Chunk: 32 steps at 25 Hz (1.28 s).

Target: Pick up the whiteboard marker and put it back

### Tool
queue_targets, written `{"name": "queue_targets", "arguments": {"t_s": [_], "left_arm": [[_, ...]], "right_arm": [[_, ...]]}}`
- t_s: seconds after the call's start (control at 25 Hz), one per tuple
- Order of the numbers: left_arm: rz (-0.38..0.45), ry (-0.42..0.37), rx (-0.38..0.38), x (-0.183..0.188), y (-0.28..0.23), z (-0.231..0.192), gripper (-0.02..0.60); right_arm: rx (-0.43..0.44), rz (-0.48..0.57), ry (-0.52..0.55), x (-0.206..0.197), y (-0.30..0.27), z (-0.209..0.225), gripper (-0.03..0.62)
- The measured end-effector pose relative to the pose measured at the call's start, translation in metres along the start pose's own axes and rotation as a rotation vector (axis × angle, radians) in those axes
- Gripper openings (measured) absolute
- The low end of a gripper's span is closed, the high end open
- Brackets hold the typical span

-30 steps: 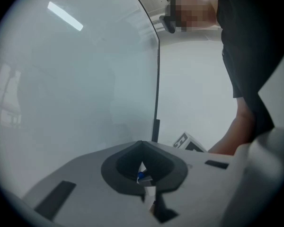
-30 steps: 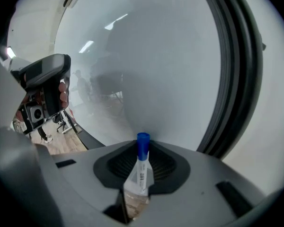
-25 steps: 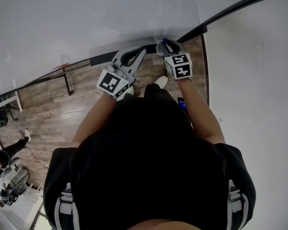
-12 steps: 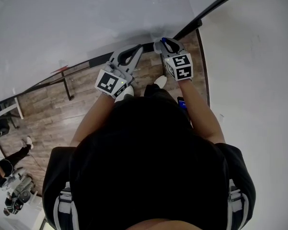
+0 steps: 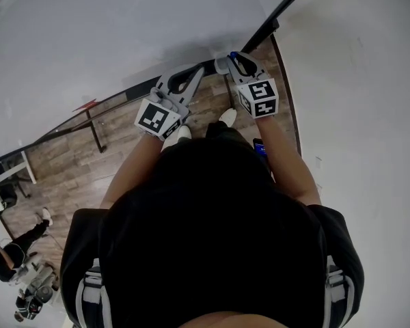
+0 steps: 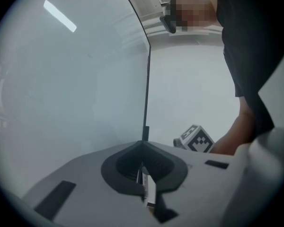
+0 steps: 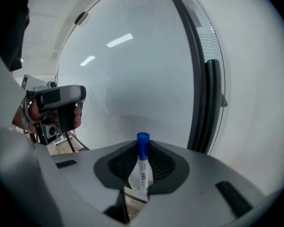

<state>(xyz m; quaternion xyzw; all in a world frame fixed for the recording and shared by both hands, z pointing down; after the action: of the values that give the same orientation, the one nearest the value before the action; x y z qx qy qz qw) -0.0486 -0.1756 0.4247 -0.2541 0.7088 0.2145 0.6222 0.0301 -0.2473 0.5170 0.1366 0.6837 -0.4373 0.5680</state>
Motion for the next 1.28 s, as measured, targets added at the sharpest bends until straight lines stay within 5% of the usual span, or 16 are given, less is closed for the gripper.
{"name": "queue_targets", "arguments": {"t_s": [0.88, 1.28], "left_arm": [[0.044, -0.052, -0.103, 0.031, 0.016, 0.019, 0.003], [0.022, -0.099, -0.207, 0.052, 0.033, 0.051, 0.003]], "right_arm": [[0.014, 0.221, -0.030, 0.089, 0.085, -0.040, 0.064], [0.043, 0.213, -0.023, 0.100, 0.130, -0.077, 0.064]]}}
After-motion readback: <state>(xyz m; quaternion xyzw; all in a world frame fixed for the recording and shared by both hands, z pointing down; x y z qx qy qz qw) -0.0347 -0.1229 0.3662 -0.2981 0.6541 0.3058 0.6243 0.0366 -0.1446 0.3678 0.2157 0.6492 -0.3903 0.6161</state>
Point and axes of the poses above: the fingertips, and each gripper's own axes: y backward along the fingers, z to its right, x out of its top, the point moved 1 cm from there along y, backward along the fingers
